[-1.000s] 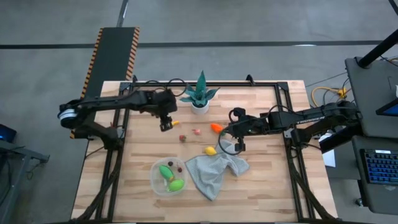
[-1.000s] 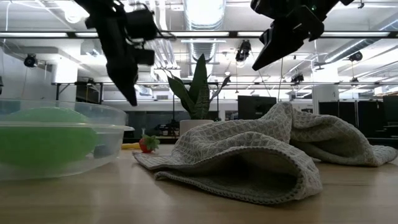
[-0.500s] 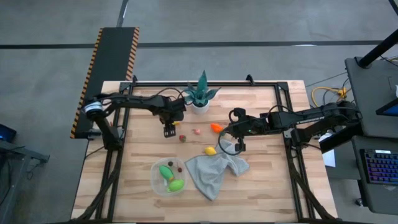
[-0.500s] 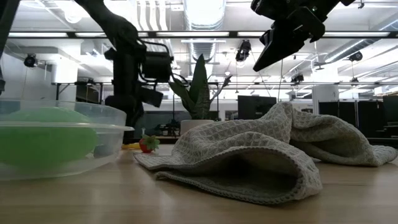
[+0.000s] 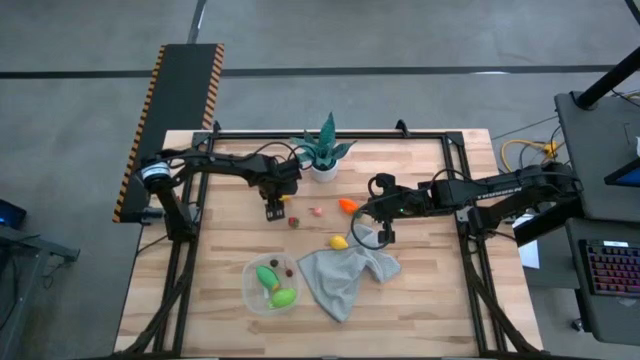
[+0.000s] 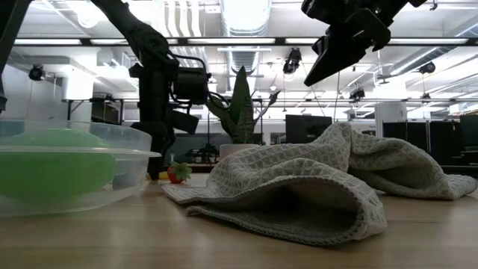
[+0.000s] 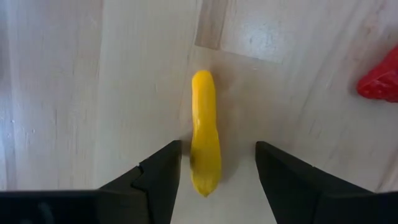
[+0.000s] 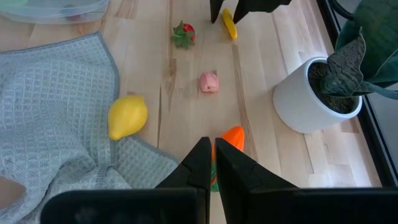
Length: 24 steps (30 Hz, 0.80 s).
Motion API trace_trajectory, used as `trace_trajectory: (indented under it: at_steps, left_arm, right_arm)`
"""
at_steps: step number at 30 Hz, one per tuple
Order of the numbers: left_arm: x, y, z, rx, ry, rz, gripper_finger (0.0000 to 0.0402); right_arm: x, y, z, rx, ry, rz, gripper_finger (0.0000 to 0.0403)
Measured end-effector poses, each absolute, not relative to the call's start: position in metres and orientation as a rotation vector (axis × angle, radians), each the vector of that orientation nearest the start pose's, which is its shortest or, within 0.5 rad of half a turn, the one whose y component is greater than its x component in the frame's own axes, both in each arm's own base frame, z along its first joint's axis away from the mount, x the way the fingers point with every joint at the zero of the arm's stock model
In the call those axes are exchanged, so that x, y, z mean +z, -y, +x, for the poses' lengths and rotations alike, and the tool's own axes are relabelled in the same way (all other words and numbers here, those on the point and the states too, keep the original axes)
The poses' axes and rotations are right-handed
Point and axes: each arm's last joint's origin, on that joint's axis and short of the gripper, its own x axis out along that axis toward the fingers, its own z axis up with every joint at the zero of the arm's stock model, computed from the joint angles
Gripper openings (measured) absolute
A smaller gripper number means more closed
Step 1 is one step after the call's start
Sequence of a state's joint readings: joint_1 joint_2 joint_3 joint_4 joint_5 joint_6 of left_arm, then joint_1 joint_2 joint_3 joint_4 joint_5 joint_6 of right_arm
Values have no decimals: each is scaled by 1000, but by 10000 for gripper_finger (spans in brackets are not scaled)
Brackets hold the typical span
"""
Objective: Pick and placing Produce into tupperware
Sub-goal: Put the yellow corn in the transparent bin
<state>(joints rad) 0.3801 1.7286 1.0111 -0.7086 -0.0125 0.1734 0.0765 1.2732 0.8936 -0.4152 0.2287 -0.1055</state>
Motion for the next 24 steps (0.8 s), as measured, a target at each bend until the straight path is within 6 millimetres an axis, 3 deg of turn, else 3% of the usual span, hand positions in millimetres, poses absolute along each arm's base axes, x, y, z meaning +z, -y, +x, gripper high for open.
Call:
trace_trajectory:
  at_steps: [4,11,24]
  left_arm:
    - [153,-111,277,180,-1436,-90,150]
    - [153,-111,276,175,-1453,-67,17]
    - [162,-95,270,119,-1521,-37,2]
  right_arm:
    - [252,-13,259,-103,-794,-221,13]
    - [252,-13,259,-103,-794,-220,13]
    - [252,-13,259,-103,-794,-220,13]
